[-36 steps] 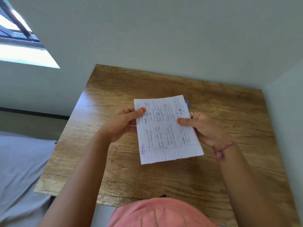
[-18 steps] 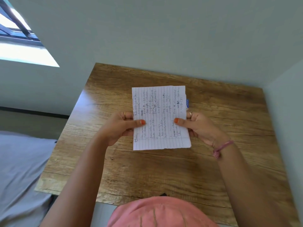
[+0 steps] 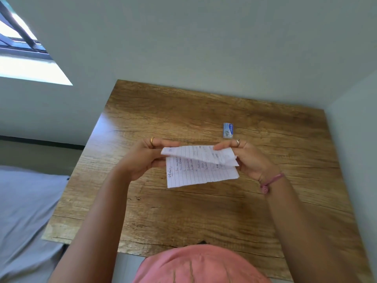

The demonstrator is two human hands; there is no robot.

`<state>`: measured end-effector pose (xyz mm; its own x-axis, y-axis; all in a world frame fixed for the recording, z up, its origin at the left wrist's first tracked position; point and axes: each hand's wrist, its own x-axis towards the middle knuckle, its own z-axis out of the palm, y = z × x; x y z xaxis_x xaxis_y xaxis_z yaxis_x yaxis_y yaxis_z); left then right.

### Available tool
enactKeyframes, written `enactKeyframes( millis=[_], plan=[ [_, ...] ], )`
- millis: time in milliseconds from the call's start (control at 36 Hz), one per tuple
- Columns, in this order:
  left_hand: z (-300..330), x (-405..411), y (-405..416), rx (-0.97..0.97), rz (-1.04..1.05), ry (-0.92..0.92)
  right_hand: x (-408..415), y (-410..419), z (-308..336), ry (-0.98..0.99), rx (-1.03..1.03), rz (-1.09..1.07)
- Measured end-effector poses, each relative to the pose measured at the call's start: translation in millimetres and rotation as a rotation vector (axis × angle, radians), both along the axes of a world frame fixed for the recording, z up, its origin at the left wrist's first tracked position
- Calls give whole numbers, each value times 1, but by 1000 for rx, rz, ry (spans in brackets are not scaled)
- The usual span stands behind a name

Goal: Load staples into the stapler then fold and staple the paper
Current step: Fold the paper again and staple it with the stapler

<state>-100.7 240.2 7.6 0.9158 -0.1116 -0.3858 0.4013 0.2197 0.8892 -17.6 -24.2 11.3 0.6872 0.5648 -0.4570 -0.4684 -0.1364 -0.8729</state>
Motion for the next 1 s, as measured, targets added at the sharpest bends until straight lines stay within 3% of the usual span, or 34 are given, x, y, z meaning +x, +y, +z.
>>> enactKeyframes(
  millis=[250,556,722,1000],
  plan=[
    [1,1,3,17,-12,-9,1,1,-5,24,44,-4],
    [4,4,7,8,-82,23,4,4,-1,-201,16,-69],
    [10,6,1,-46,34,77,9,-2,-3,-309,10,-44],
    [10,14,-20,197,298,113,8,-2,-8,-374,-13,-19]
  ],
)
